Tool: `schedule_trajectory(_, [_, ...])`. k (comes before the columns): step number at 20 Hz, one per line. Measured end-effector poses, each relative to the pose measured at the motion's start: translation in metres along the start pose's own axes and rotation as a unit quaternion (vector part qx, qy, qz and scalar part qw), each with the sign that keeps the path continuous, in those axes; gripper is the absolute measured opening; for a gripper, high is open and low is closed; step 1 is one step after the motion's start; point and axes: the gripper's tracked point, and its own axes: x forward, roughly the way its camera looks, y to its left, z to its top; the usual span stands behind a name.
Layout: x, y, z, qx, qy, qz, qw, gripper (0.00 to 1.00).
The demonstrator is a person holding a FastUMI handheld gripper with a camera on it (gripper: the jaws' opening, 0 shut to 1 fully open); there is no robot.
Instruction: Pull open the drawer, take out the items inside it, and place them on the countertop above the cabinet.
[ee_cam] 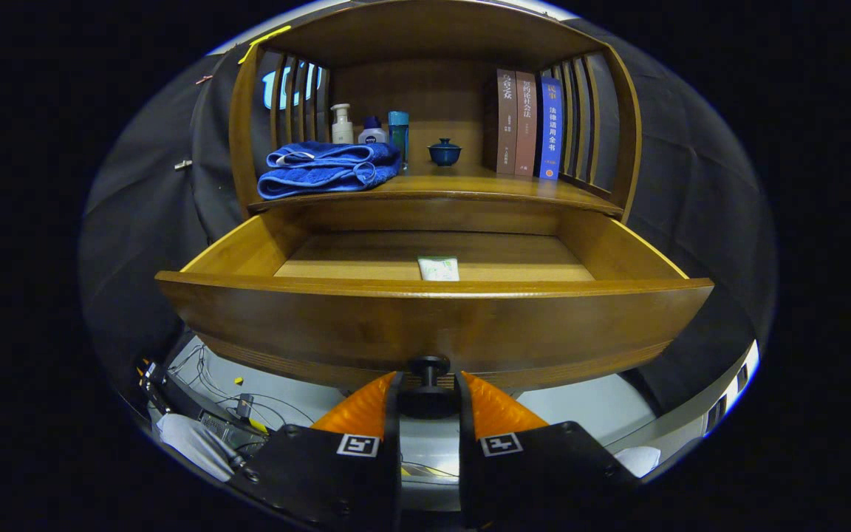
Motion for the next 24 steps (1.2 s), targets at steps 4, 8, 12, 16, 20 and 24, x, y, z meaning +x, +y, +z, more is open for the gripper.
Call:
schedule_trajectory(4, [-0.009, -0.003, -0.015, 0.012, 0.011, -0.001, 1.0, 0.35])
schedule_trajectory(8, [-0.007, -0.003, -0.018, 0.004, 0.016, -0.007, 1.0, 0.35])
schedule_trajectory(12, [-0.008, -0.003, -0.022, -0.004, 0.022, -0.008, 1.0, 0.58])
schedule_trajectory(16, [-0.036, -0.009, -0.015, 0.019, 0.021, -0.012, 1.0, 0.99])
schedule_trajectory(20, [-0.064, -0.01, 0.051, 0.043, -0.028, 0.001, 0.999, 0.99])
schedule_trajectory(24, [-0.035, -0.017, 0.114, 0.043, -0.023, 0.004, 0.999, 0.99])
